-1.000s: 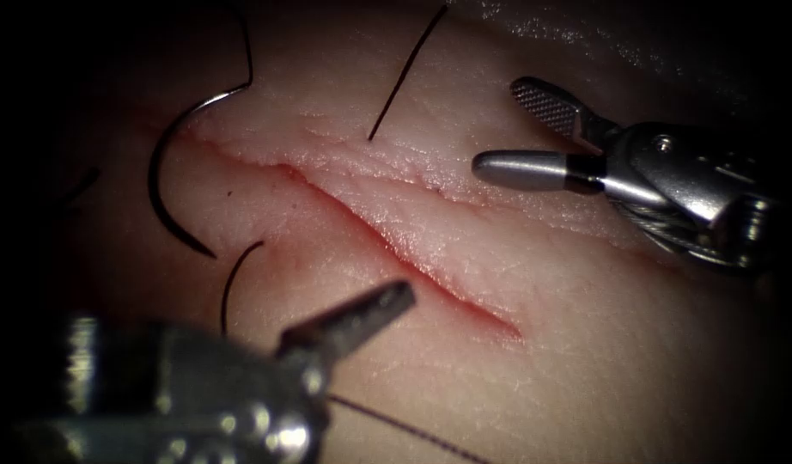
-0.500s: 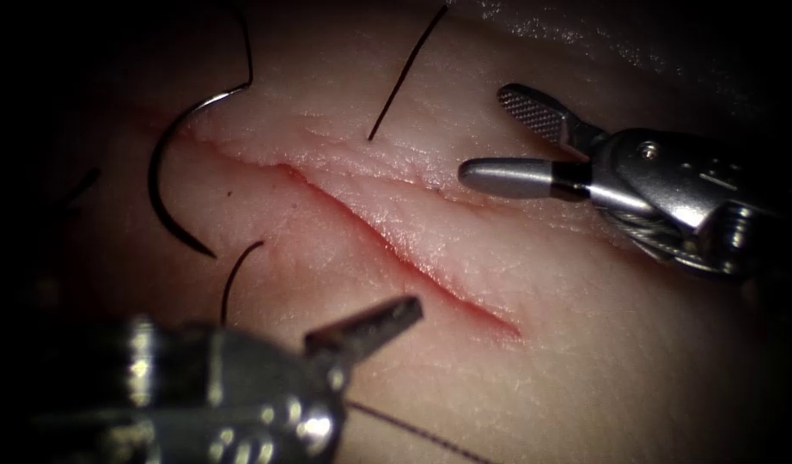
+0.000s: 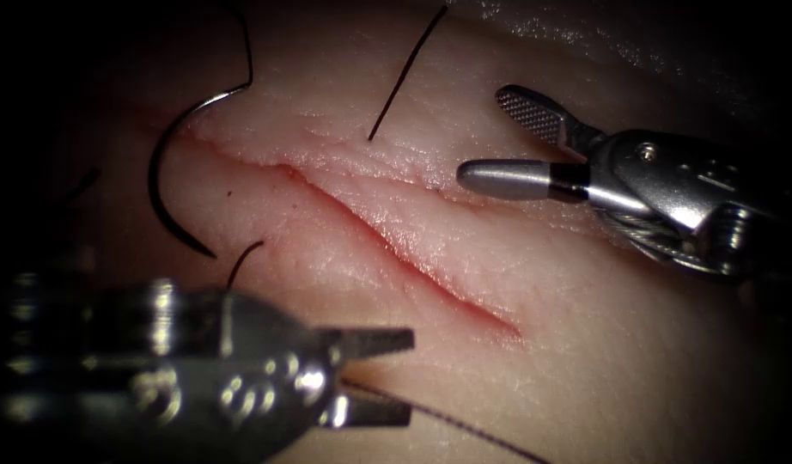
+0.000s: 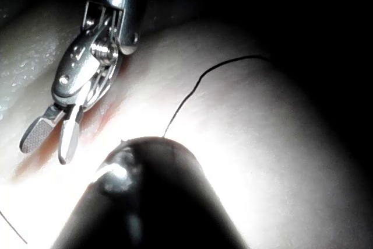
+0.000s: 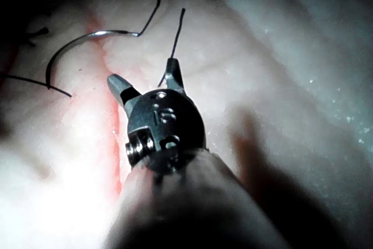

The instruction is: Wound Closure

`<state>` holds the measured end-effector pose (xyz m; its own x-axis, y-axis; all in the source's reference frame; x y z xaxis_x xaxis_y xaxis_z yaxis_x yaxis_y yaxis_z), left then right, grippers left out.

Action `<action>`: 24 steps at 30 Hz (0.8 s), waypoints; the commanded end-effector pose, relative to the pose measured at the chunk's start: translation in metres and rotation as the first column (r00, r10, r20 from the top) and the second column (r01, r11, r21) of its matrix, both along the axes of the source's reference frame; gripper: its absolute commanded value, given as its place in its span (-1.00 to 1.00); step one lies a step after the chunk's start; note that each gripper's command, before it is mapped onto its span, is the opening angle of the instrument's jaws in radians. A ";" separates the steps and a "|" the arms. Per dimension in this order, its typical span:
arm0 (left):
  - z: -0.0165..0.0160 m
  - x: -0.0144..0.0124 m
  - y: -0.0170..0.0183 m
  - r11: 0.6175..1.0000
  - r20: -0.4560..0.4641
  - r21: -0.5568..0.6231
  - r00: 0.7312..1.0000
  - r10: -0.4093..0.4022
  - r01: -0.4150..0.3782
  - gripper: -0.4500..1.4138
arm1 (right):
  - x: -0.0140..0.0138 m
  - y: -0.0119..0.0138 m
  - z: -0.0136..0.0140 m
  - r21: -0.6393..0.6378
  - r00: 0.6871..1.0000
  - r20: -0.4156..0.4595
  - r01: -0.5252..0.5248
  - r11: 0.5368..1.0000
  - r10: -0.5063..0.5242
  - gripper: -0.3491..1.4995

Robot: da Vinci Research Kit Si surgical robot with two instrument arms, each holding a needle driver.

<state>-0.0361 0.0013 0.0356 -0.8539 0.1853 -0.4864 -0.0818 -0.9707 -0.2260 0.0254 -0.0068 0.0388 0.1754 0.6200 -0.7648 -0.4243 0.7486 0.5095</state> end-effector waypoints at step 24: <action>0.0021 0.0076 0.0015 0.963 0.458 -0.183 0.849 0.262 -0.199 -1.00 | 0.0097 -0.0035 -0.0023 -0.318 0.883 -0.162 0.376 0.870 -0.441 0.38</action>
